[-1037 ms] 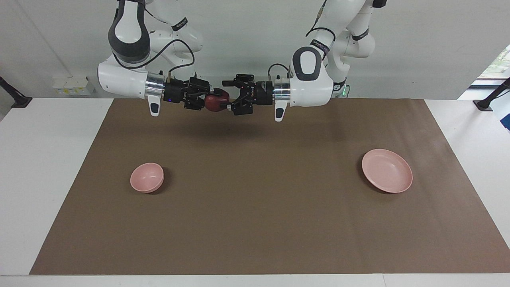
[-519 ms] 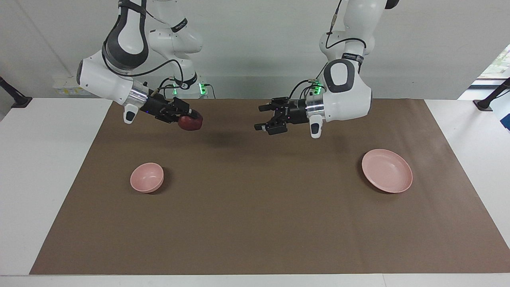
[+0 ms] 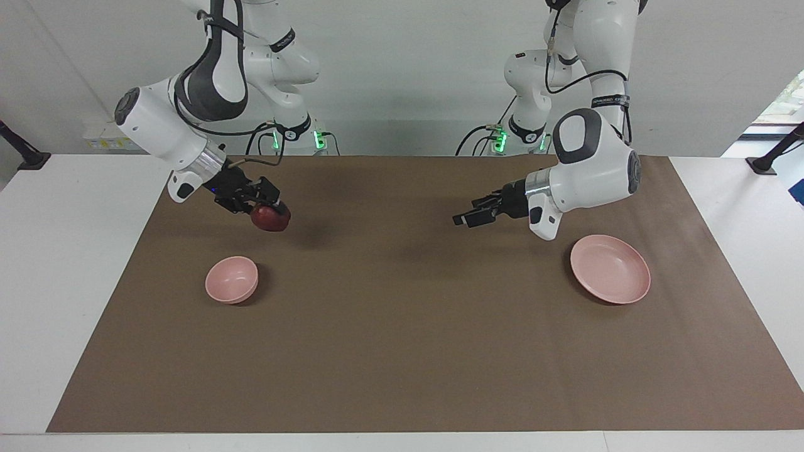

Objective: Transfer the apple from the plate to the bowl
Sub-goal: 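Carry the apple to the pink bowl while the left gripper withdraws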

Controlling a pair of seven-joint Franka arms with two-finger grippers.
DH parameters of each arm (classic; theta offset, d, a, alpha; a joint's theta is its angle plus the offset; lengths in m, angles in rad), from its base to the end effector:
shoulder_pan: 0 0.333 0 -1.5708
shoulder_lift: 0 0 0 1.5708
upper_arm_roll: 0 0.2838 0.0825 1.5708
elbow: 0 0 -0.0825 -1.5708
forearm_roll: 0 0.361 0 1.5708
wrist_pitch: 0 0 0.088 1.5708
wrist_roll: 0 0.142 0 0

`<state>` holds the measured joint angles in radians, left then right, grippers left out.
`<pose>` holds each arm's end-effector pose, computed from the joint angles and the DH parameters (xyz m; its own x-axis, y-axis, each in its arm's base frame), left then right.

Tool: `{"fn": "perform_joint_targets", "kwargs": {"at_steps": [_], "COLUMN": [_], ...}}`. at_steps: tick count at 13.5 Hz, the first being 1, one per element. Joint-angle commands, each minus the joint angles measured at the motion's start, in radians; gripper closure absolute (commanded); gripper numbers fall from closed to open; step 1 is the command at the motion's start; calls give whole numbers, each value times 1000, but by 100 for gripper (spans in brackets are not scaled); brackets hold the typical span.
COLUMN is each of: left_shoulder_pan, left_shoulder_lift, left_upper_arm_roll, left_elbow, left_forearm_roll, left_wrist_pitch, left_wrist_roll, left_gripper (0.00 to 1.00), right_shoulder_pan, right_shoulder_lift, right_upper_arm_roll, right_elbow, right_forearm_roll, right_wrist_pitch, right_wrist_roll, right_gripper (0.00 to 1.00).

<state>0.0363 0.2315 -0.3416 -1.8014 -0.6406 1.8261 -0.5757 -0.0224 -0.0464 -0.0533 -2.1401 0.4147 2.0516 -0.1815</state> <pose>0.5278 -0.2299 0.3792 0.7877 0.3066 -0.5344 0.5428 -0.7556 0.3666 0.5099 -0.0043 0.3722 0.9955 -0.0936 -0.0119 -0.0916 -0.9287 -0.3594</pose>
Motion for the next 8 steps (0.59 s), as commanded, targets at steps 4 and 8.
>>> {"fn": "perform_joint_targets", "kwargs": {"at_steps": [4,8], "left_shoulder_pan": [45,50], "left_shoulder_lift": [37,-7], "left_upper_arm_roll": [-8,-8], "left_elbow": [86,91], "left_forearm_roll": [451,718], "left_wrist_pitch": [-8,18], "left_wrist_roll": [377,528], "left_gripper": [0,0], "right_shoulder_pan": [38,21], "right_shoulder_lift": [140,215], "right_upper_arm_roll": [10,6], "right_elbow": [137,146], "right_forearm_roll": [-363,-479], "right_wrist_pitch": [134,243], "right_wrist_roll": [65,65], "right_gripper": [100,100]}}
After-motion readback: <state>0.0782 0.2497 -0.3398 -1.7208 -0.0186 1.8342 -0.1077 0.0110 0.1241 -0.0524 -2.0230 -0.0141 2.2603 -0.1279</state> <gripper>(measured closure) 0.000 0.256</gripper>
